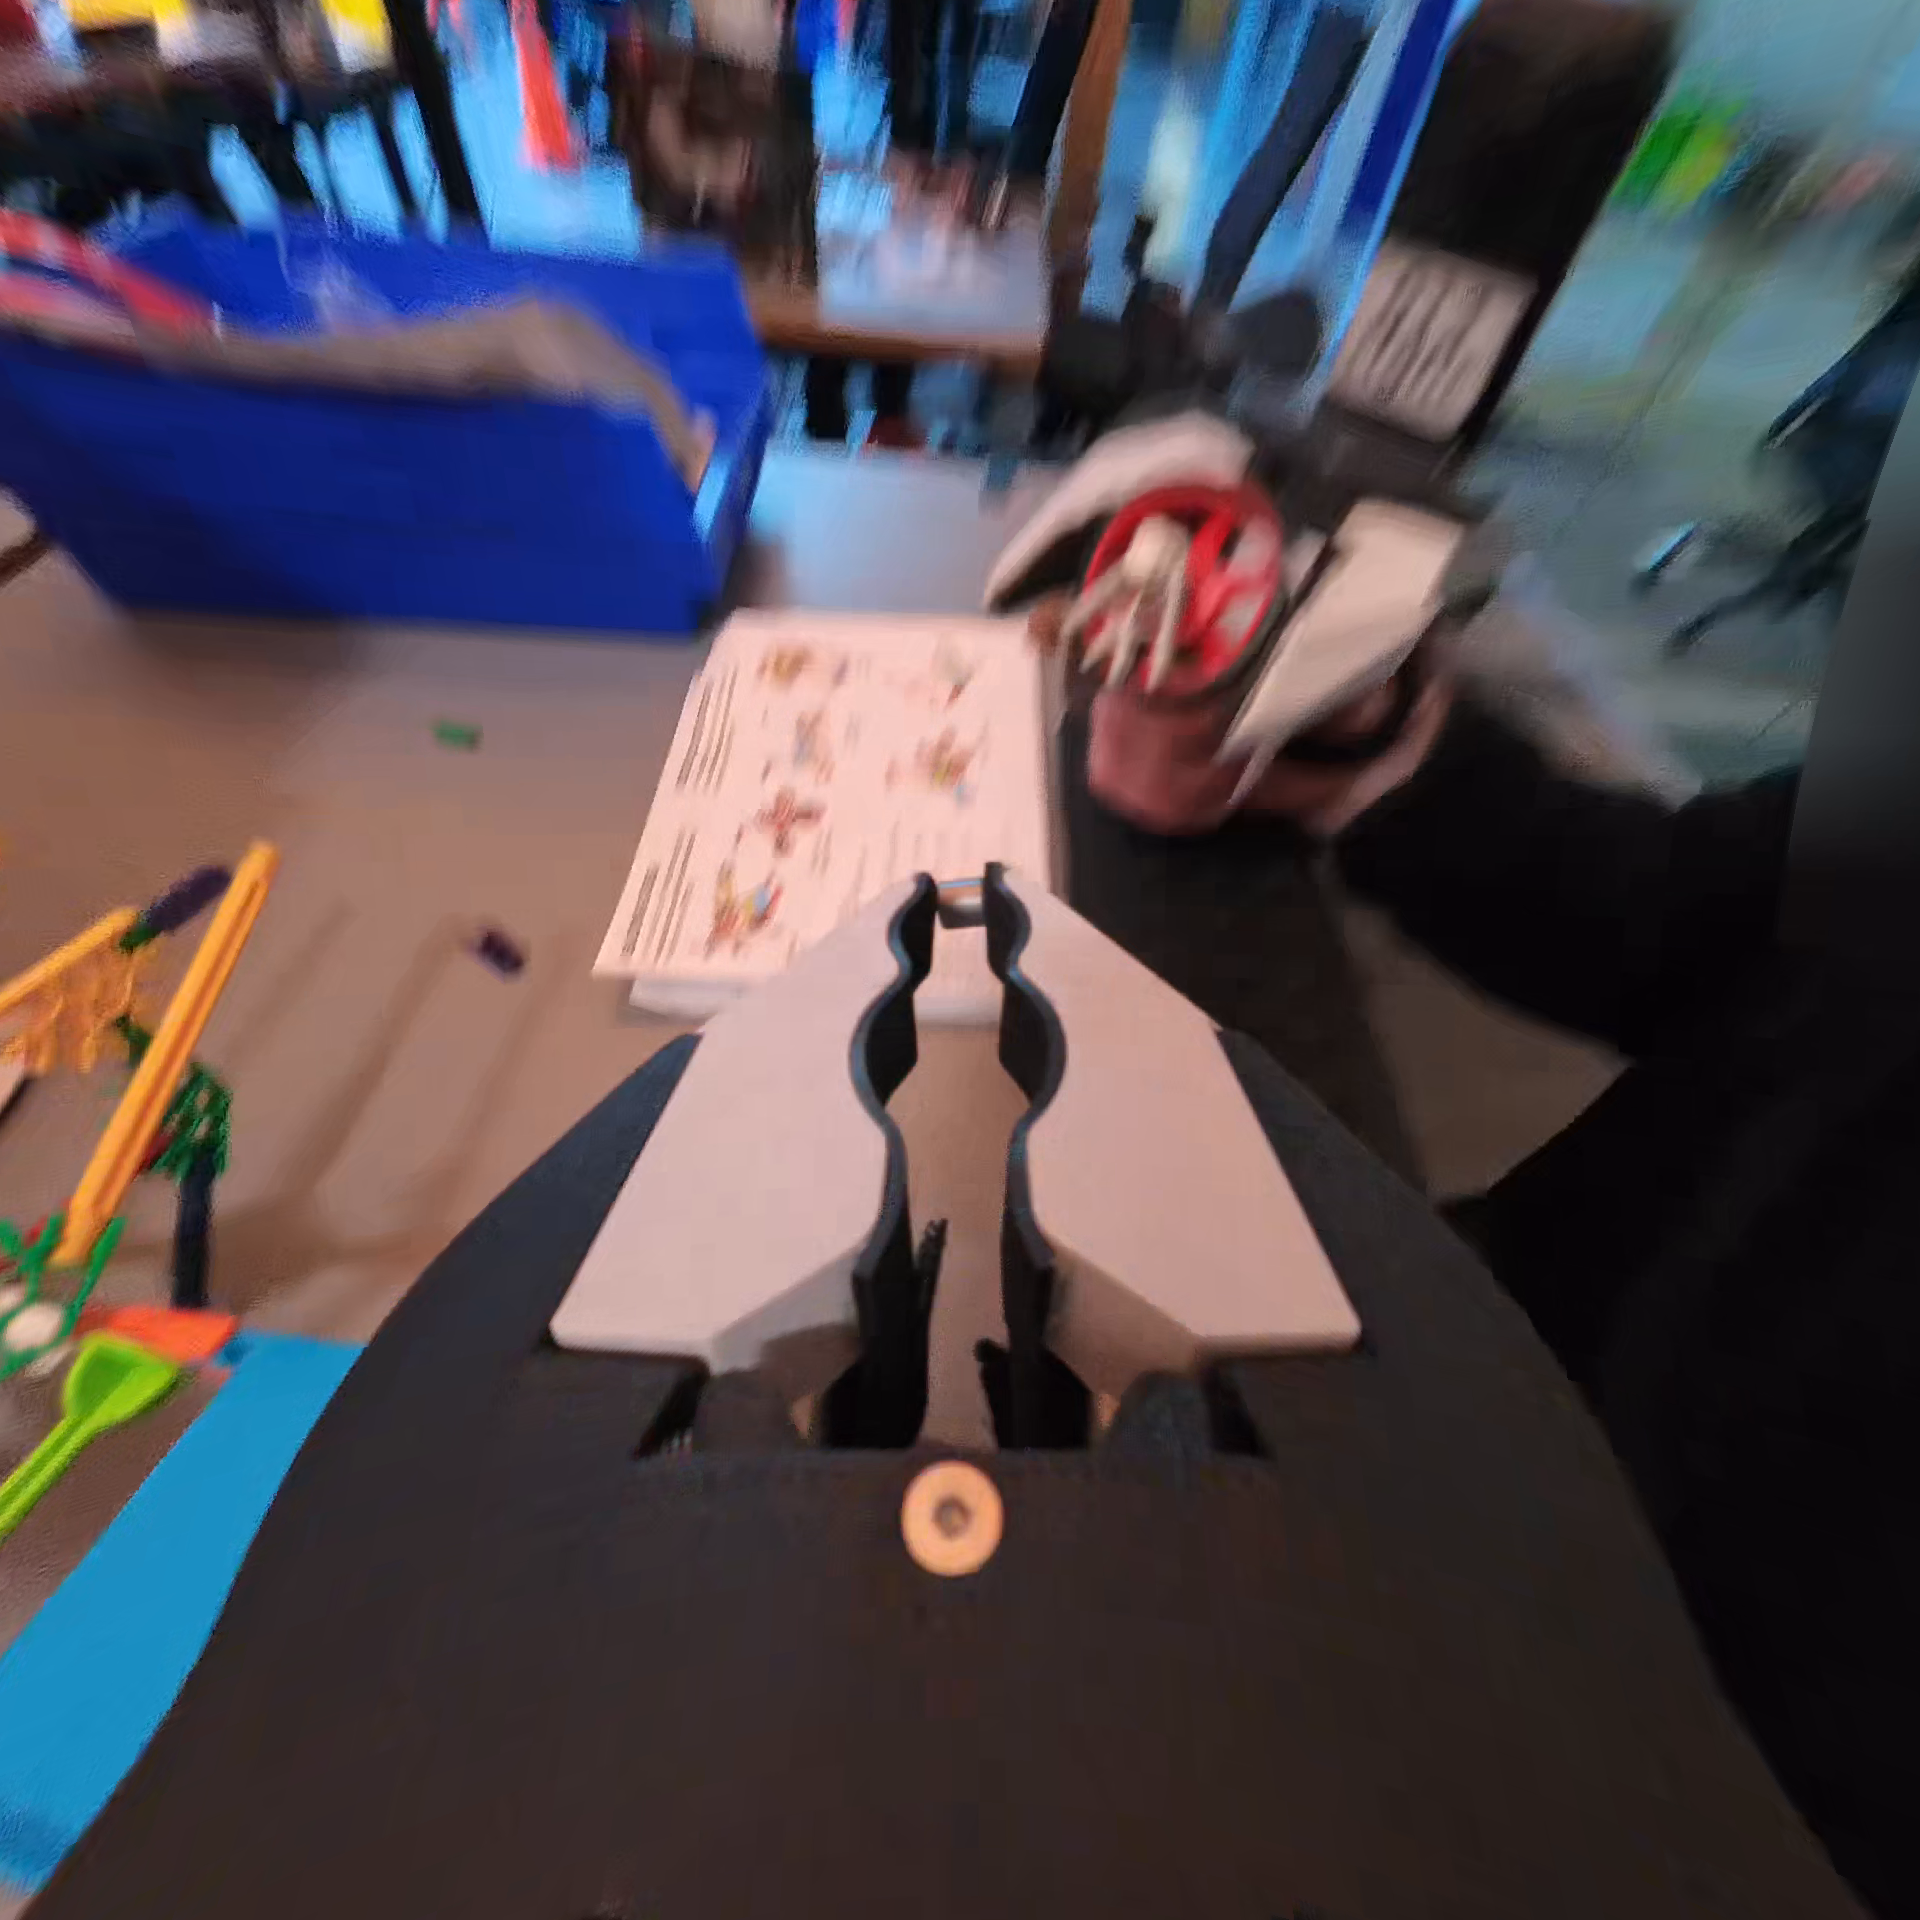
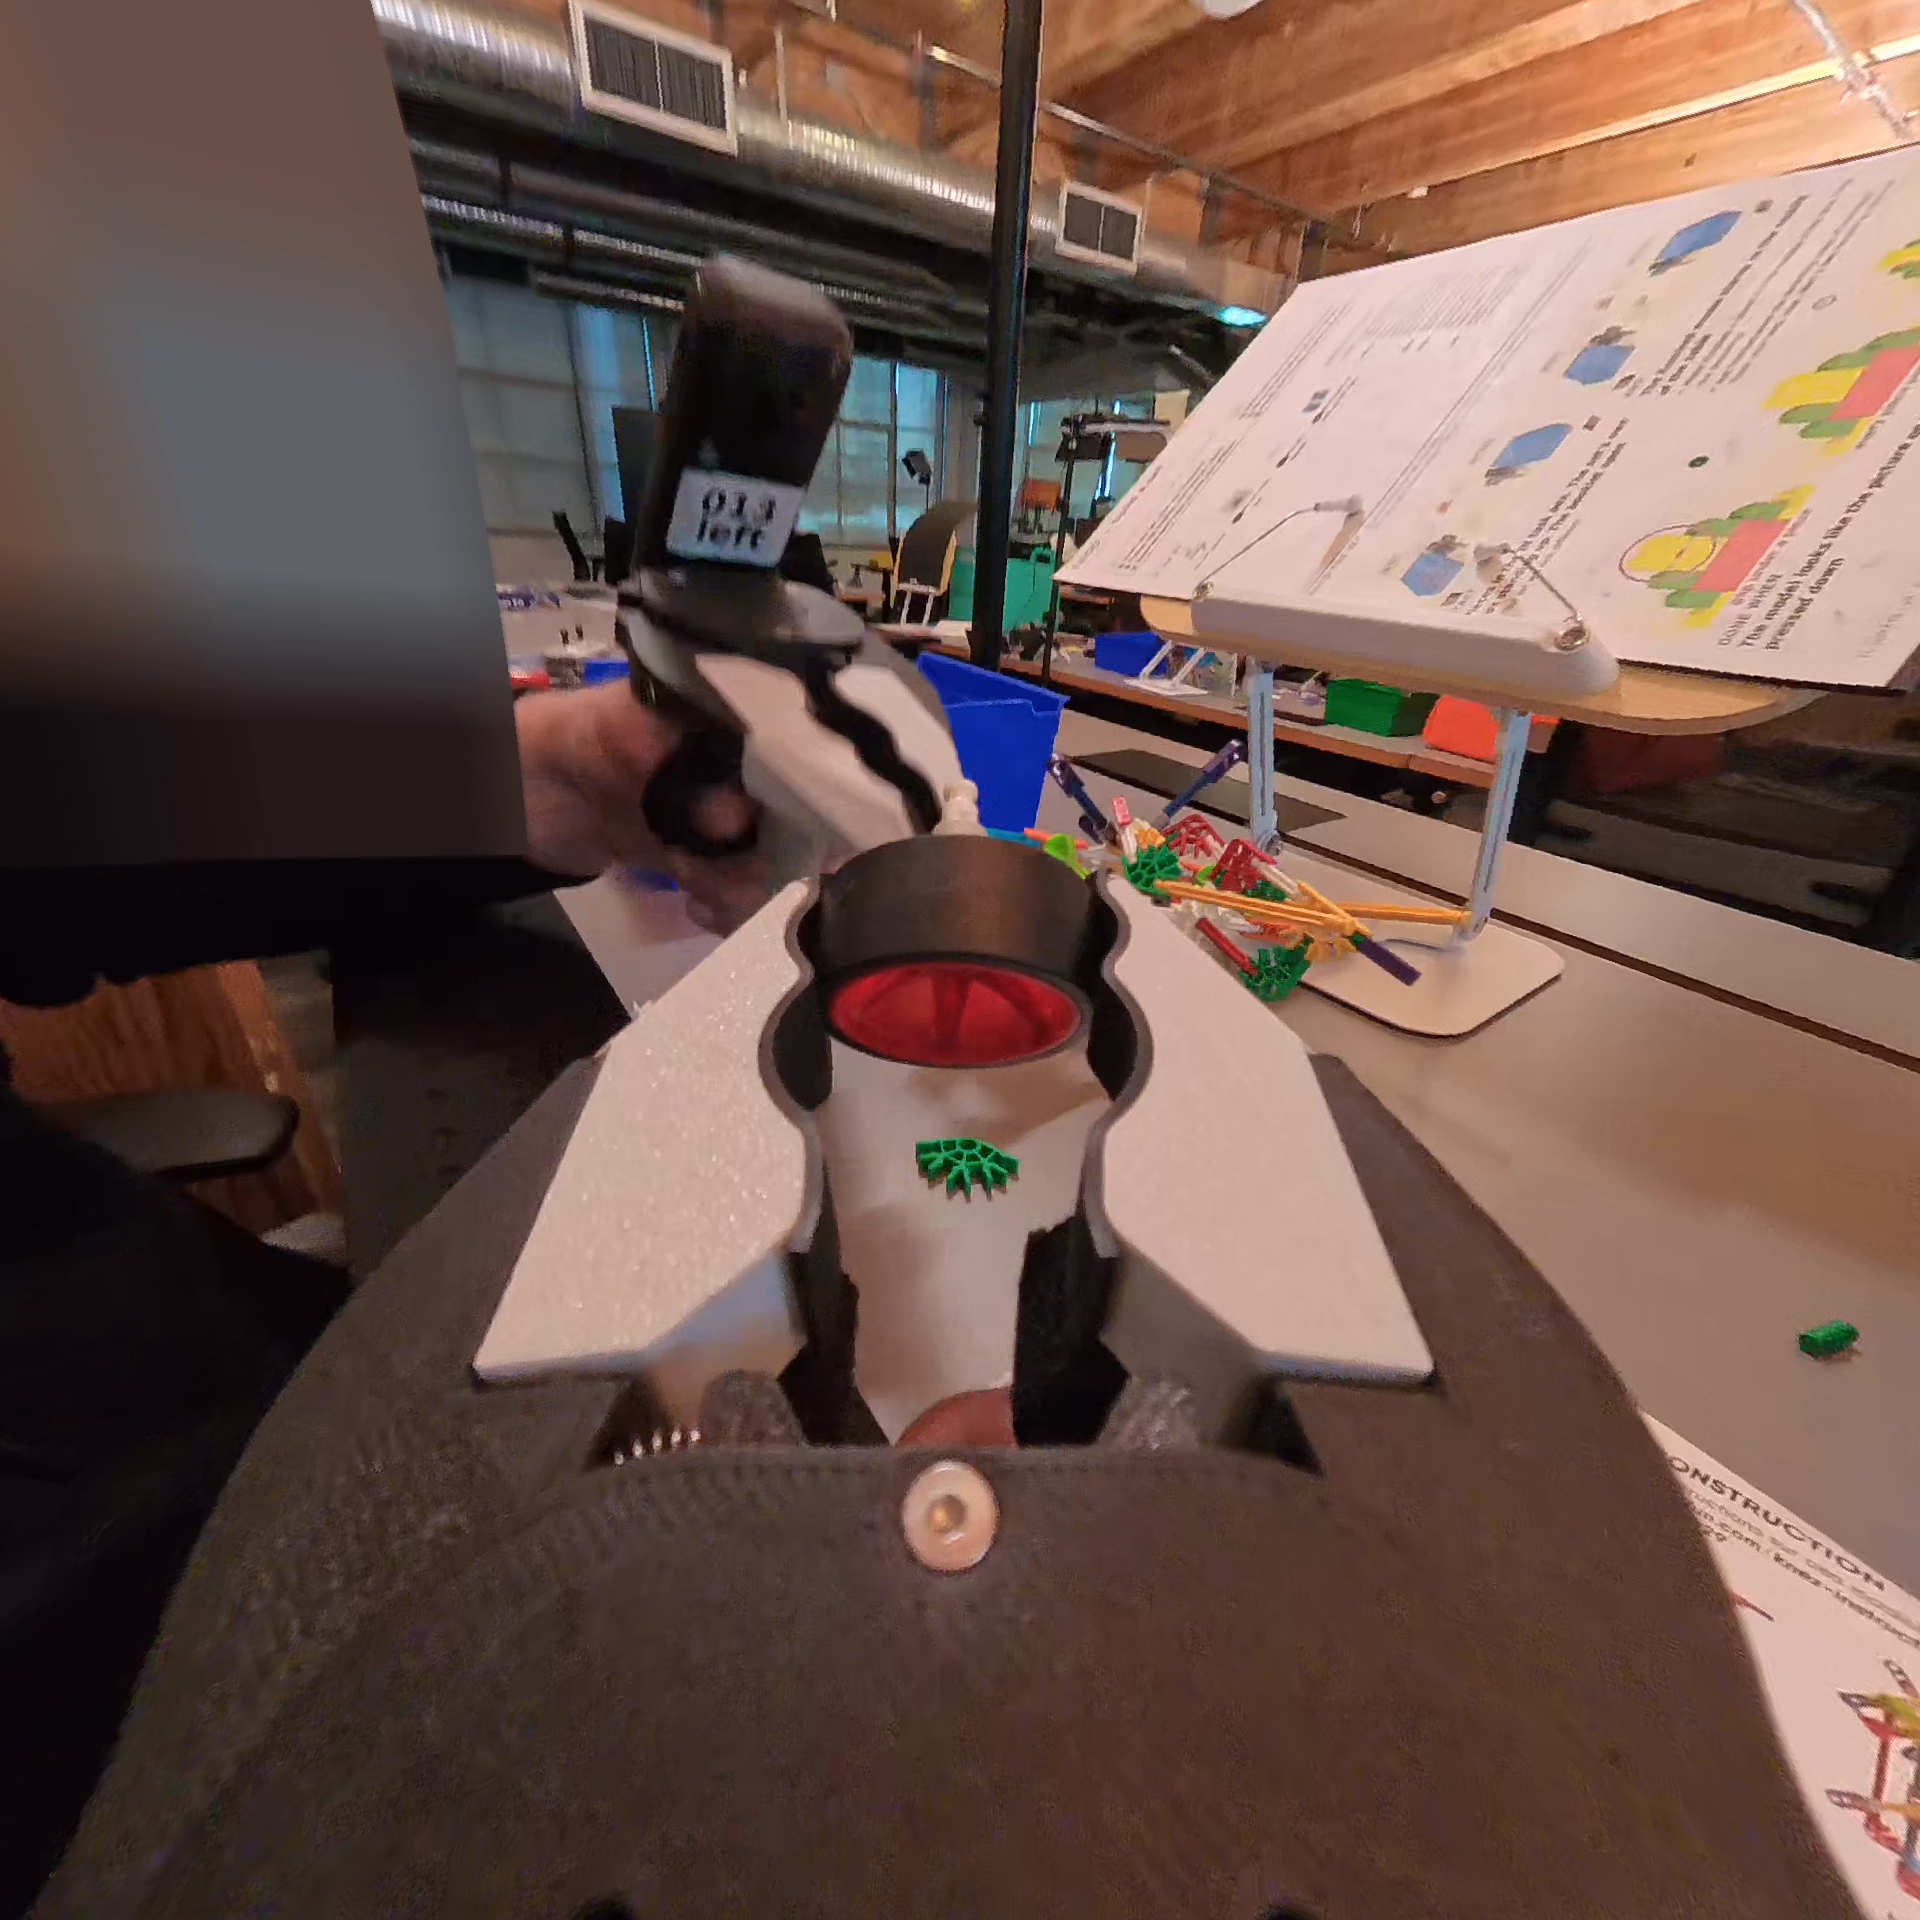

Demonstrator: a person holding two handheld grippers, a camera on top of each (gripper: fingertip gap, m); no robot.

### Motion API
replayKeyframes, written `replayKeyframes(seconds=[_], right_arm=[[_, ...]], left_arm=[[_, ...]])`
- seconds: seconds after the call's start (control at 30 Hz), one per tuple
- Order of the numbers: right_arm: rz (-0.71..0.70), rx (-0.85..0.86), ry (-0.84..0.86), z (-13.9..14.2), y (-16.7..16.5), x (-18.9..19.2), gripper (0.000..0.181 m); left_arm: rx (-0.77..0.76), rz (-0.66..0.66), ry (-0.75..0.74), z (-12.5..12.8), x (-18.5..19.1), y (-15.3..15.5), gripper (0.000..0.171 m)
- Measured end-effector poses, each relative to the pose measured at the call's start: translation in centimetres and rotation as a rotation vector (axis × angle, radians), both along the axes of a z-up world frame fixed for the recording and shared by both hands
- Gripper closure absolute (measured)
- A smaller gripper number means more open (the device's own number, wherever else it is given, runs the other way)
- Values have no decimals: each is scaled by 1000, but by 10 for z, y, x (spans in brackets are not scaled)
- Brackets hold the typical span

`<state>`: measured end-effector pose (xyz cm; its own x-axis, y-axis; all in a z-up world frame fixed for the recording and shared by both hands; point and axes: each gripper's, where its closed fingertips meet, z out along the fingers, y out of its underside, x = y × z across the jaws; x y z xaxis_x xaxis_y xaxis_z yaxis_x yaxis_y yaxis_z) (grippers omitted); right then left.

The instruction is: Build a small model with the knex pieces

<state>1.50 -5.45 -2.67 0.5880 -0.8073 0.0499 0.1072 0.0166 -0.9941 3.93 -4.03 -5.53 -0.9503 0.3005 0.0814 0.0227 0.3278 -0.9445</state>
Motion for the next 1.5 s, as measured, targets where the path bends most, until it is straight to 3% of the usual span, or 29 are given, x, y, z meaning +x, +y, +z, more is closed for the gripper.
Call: replayKeyframes(seconds=[0.13, 0.53, 1.07, 1.2, 1.33, 1.4, 1.5], right_arm=[[-12, -69, 16, -7, 10, 4, 135], [-124, -151, 21, -13, 12, 16, 135], [-271, -110, -38, 0, 7, 20, 135], [-333, -140, -60, 1, 5, 22, 135], [-313, -107, -74, 5, 6, 21, 135], [-235, -20, -94, 12, 10, 14, 135], [-161, 82, -122, 23, 8, 7, 135]], left_arm=[[-146, -10, 169, 35, -1, 0, 165], [-215, 26, 146, 37, -13, -12, 165], [-366, 157, -107, 51, -17, -14, 165], [-389, 191, -251, 52, -20, -14, 171], [-363, 160, -265, 54, -22, -15, 171], [-376, 114, -236, 62, -29, -11, 169], [-415, 80, -169, 77, -34, -5, 156]])
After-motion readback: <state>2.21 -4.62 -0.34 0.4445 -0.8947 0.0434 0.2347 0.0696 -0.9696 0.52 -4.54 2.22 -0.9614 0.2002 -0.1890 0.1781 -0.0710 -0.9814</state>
